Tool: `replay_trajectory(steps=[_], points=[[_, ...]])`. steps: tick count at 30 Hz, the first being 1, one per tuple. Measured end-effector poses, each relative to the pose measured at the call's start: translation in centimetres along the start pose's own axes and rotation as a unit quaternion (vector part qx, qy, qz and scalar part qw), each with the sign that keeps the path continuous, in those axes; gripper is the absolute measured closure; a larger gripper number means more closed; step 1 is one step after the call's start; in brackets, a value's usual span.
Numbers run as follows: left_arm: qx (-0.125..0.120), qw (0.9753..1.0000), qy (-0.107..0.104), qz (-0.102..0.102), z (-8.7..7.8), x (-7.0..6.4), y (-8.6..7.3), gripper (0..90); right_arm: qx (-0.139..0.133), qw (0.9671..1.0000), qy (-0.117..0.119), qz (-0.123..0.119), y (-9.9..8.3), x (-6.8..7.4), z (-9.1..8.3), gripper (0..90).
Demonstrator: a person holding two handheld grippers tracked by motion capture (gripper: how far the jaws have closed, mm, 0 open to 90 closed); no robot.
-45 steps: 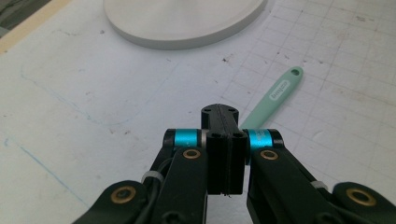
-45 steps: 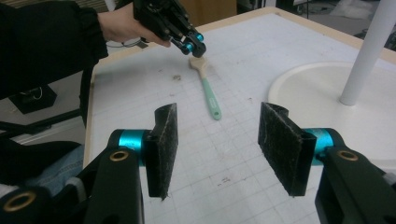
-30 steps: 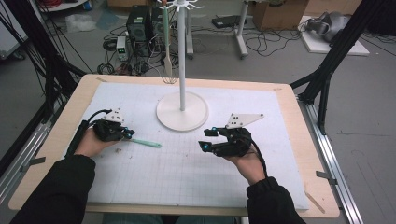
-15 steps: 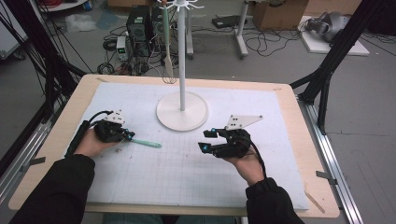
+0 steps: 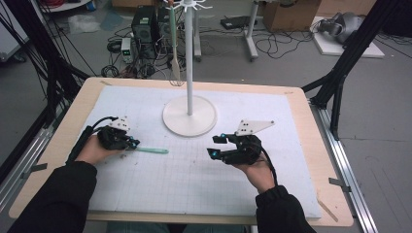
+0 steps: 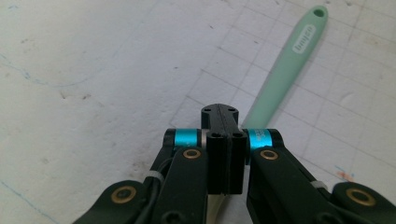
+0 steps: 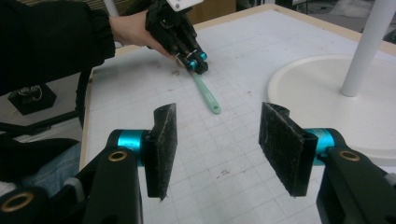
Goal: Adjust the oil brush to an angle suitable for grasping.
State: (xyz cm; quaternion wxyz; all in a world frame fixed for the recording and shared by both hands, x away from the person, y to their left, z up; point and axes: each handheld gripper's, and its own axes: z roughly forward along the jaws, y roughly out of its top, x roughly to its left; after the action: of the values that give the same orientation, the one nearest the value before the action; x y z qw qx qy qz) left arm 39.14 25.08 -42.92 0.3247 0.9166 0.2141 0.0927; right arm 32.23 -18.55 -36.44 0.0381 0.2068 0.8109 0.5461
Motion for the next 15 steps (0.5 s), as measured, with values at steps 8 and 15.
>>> replay_trajectory(steps=[8, 15], points=[[0.003, 0.9994, -0.032, 0.015, -0.2, -0.9, -0.2, 89.6, 0.001, 1.0000, 0.000, 0.000, -0.2, 0.1, 0.3, 46.1], [0.011, 0.9981, -0.051, 0.032, -0.5, -1.9, -0.2, 89.6, 0.003, 1.0000, 0.000, 0.002, -0.4, 0.1, 0.4, 46.0]])
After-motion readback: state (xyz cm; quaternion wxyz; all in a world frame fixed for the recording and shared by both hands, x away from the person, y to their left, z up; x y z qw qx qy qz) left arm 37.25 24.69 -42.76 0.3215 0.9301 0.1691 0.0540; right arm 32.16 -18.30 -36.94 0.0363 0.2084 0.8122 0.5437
